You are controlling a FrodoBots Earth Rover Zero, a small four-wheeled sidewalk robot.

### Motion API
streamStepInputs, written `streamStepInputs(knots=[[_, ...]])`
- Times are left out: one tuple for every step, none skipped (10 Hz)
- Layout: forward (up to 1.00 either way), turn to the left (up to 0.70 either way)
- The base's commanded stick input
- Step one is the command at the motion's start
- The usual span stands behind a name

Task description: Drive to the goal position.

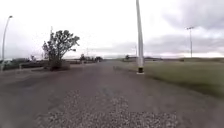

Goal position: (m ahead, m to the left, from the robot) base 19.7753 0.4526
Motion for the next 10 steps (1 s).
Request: streamStepInputs(knots=[[1.00, 0.00], [1.00, 0.00], [1.00, 0.00], [1.00, 0.00], [1.00, 0.00], [1.00, 0.00], [1.00, 0.00], [1.00, 0.00], [1.00, 0.00], [1.00, 0.00]])
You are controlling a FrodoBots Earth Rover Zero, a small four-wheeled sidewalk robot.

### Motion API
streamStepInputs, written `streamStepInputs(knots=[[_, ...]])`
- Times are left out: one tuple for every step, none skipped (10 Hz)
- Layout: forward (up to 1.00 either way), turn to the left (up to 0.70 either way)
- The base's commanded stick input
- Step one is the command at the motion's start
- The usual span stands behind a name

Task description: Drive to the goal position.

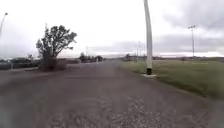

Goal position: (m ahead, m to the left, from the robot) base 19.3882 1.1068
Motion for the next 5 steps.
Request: streamStepInputs(knots=[[1.00, 0.00], [1.00, 0.00], [1.00, 0.00], [1.00, 0.00], [1.00, 0.00]])
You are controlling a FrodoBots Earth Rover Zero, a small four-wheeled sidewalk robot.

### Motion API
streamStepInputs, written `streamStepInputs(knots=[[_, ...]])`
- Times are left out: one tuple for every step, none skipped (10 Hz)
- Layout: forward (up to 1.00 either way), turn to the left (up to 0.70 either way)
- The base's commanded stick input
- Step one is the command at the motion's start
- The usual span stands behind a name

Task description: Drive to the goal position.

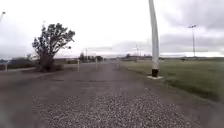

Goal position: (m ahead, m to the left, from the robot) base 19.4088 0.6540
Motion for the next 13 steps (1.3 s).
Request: streamStepInputs(knots=[[1.00, 0.00], [1.00, 0.00], [1.00, 0.00], [1.00, 0.00], [1.00, 0.00], [1.00, 0.00], [1.00, 0.00], [1.00, 0.00], [1.00, 0.00], [1.00, 0.00], [1.00, 0.00], [1.00, 0.00], [1.00, 0.00]])
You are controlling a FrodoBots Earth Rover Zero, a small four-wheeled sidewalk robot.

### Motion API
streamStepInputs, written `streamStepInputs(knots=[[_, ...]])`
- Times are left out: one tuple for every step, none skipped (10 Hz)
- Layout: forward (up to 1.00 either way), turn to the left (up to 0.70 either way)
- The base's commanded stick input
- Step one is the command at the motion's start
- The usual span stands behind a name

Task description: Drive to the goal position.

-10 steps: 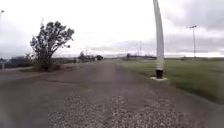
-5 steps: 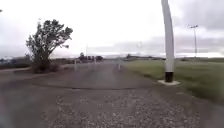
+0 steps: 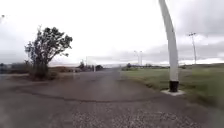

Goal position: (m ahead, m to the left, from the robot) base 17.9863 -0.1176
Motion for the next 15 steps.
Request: streamStepInputs(knots=[[1.00, 0.00], [1.00, 0.00], [1.00, 0.00], [1.00, 0.00], [1.00, 0.00], [1.00, 0.00], [1.00, 0.00], [1.00, 0.00], [1.00, 0.00], [1.00, 0.00], [1.00, 0.00], [1.00, 0.00], [1.00, 0.00], [1.00, 0.00], [1.00, 0.00]])
